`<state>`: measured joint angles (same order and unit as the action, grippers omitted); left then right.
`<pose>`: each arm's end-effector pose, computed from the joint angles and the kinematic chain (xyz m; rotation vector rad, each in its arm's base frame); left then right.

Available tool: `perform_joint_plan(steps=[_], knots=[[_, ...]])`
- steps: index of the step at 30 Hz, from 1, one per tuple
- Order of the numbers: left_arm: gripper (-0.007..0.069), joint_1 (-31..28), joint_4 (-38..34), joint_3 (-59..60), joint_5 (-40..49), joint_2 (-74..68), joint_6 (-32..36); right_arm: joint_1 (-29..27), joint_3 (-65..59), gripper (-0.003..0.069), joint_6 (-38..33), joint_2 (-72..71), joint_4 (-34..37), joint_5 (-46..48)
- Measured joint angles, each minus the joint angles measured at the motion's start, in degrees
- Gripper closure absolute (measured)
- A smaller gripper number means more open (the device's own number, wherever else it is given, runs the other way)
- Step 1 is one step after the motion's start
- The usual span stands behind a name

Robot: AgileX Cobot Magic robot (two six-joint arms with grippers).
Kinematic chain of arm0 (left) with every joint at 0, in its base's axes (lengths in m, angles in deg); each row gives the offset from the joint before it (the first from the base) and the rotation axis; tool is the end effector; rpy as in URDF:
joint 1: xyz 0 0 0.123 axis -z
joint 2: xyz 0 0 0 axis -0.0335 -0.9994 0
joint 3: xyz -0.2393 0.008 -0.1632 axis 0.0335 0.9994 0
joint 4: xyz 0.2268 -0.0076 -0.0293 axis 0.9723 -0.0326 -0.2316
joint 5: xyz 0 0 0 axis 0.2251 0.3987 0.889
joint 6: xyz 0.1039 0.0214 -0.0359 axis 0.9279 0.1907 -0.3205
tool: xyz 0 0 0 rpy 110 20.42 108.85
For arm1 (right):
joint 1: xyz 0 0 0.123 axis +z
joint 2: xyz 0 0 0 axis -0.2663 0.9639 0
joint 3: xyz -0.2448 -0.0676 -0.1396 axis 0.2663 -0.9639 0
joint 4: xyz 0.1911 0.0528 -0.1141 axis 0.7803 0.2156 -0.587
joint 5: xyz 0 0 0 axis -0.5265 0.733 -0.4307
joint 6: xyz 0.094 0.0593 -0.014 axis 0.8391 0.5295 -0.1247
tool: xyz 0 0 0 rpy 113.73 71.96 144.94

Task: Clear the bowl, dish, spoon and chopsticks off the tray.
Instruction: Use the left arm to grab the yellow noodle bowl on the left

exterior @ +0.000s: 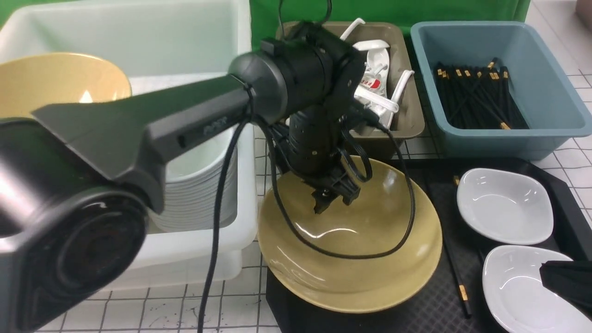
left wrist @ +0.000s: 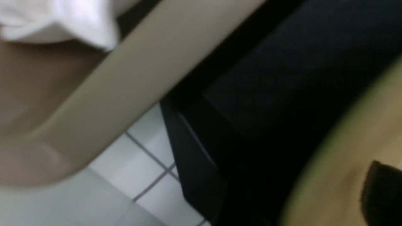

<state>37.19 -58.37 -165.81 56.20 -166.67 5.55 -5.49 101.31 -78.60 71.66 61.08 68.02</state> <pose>0.3447 -0.2621 0.1937 1.1632 2.7743 0.1406 0.0939 0.0484 0.2526 -0.5734 2.1465 0.2977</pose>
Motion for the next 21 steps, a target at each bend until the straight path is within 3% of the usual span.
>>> perform_joint_plan(steps=[3, 8, 13, 21], knots=[[0.035, -0.31, -2.04, -0.38, 0.72, -0.09, 2.55, 0.0, 0.0, 0.061, 0.0, 0.0, 0.0, -0.02], [0.0415, -0.31, -3.55, -2.5, 1.32, 0.98, 4.58, 0.0, 0.0, 0.061, 0.0, 0.0, 0.02, -0.3], [0.0592, -0.32, -9.28, -4.89, 1.13, 6.18, 7.3, 0.0, 0.0, 0.0608, 0.0, 0.0, 0.02, -0.37], [0.0615, -7.3, -20.73, -5.54, 0.82, 19.41, 10.87, 0.0, 0.0, 0.0602, 0.0, 0.0, 0.02, -0.37]])
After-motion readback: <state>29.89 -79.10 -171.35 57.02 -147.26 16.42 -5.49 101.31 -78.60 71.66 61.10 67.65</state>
